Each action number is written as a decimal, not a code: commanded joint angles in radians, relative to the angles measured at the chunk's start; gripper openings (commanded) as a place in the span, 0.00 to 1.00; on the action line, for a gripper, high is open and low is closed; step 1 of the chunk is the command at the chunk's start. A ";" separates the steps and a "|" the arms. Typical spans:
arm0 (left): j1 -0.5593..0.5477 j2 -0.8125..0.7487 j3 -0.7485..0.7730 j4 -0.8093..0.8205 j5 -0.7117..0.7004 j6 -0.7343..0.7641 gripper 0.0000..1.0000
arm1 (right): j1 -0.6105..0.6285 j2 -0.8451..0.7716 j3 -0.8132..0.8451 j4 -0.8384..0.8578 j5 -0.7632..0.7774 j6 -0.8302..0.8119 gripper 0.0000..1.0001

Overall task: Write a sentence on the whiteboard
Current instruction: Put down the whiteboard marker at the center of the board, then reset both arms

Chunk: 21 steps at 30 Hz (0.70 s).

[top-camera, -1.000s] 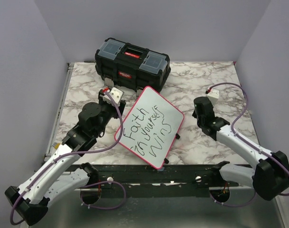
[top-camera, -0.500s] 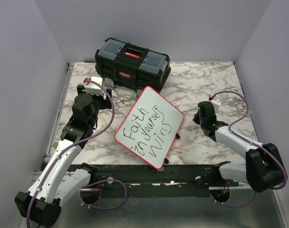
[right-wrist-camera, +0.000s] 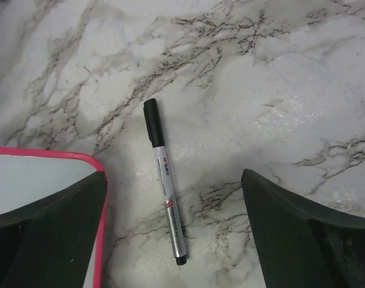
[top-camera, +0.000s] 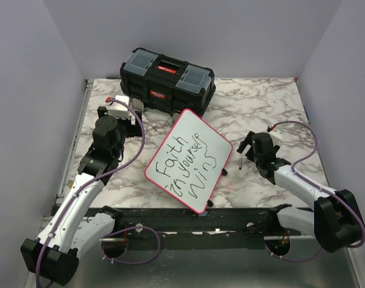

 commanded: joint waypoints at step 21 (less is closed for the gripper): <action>0.010 -0.186 0.083 -0.231 0.127 -0.225 0.98 | -0.003 -0.309 0.423 -0.364 -0.372 -0.140 1.00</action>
